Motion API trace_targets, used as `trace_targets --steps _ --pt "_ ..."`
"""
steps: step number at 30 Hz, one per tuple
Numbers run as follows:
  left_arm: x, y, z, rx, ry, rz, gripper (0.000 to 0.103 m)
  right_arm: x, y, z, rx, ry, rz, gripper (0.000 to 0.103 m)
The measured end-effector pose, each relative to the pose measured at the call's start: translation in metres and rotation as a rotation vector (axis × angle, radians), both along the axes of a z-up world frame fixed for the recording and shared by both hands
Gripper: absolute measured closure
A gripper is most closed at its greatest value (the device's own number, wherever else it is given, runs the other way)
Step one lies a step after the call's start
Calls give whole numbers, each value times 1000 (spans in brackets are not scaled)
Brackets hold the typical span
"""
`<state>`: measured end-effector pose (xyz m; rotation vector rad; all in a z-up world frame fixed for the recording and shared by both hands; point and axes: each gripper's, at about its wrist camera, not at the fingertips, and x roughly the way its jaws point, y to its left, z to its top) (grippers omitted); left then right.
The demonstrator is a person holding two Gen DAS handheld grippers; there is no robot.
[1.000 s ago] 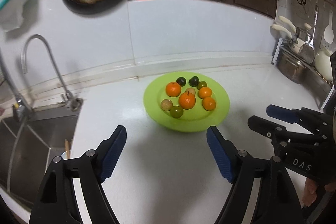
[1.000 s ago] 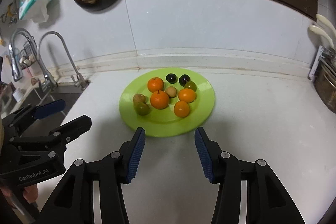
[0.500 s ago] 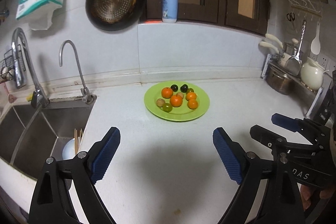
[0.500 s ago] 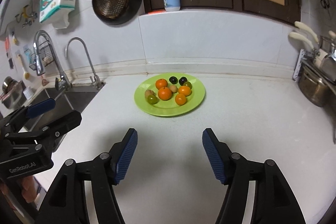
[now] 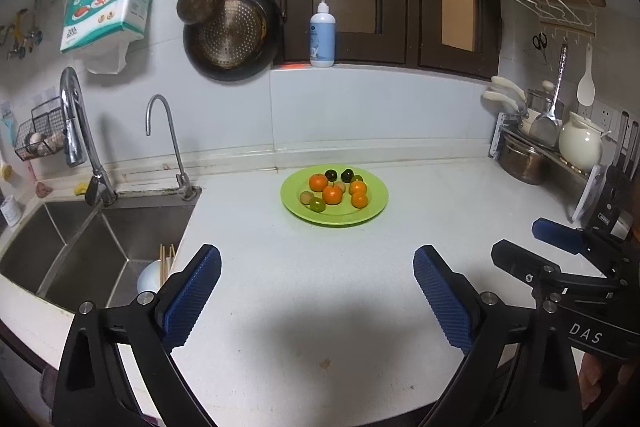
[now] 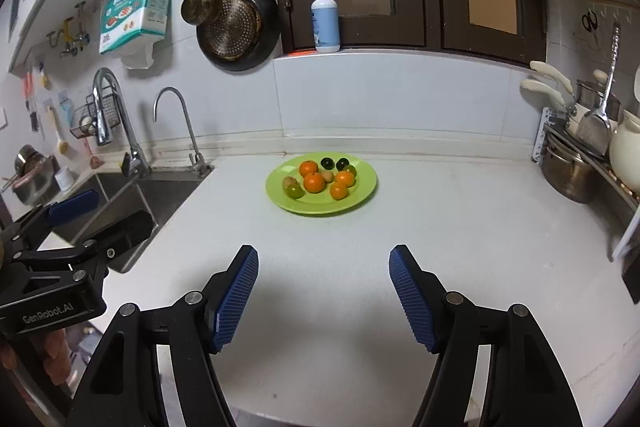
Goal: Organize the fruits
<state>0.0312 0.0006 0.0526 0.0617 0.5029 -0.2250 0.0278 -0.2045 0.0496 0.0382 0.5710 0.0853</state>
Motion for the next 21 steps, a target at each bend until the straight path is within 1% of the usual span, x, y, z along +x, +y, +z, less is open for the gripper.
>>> trace_targets --steps 4,8,11,16,21 --pt "-13 1 1 6 -14 16 4 -11 0 1 2 -15 2 34" --pt "-23 0 2 17 -23 26 1 -21 -2 1 1 -21 4 34" --pt "-29 0 3 19 -25 26 0 -28 -2 1 0 -28 -2 29" --pt "-37 1 5 29 -40 37 0 -35 -3 1 2 -31 -1 29" --pt "-40 0 4 29 -31 38 0 -39 -3 1 1 -33 2 29"
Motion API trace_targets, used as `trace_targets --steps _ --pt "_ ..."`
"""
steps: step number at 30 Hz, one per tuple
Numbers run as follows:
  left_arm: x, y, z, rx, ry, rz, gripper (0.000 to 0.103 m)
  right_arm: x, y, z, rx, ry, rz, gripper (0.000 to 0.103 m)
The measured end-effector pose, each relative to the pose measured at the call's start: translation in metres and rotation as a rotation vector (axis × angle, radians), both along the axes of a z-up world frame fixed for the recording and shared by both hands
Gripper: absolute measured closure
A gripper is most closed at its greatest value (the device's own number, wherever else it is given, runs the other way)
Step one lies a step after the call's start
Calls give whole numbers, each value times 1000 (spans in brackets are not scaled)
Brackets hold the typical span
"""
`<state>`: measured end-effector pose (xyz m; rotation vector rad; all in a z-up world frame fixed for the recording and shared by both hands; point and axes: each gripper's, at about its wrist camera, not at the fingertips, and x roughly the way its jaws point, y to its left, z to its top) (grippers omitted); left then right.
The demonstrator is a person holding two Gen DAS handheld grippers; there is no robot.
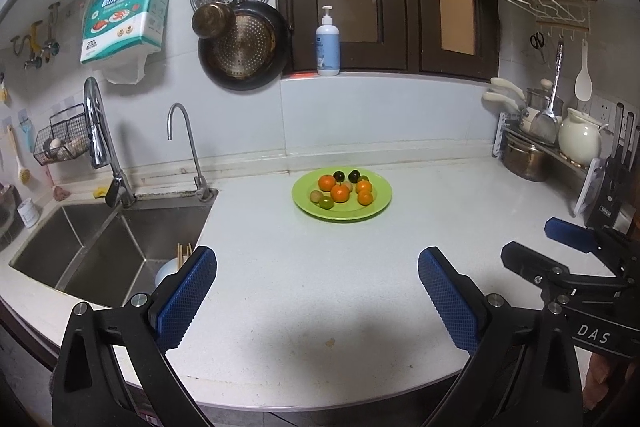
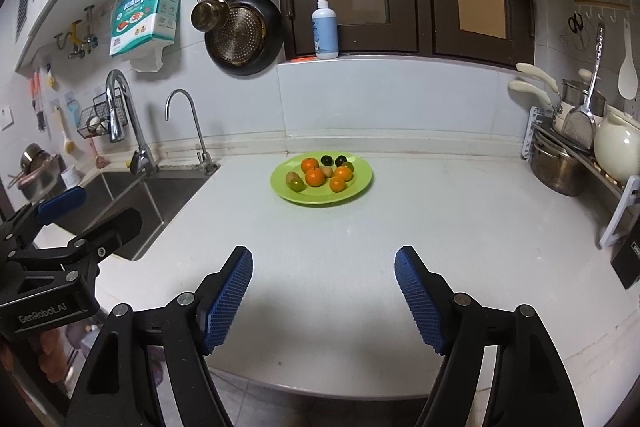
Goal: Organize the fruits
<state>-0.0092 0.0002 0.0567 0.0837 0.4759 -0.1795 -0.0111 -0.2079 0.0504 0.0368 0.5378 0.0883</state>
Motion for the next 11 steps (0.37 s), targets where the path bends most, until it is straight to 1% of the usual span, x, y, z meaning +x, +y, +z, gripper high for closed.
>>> trace_targets --steps 11 --pt "-4 -3 -2 -7 8 6 0 -3 -4 -2 -3 0 -3 29"
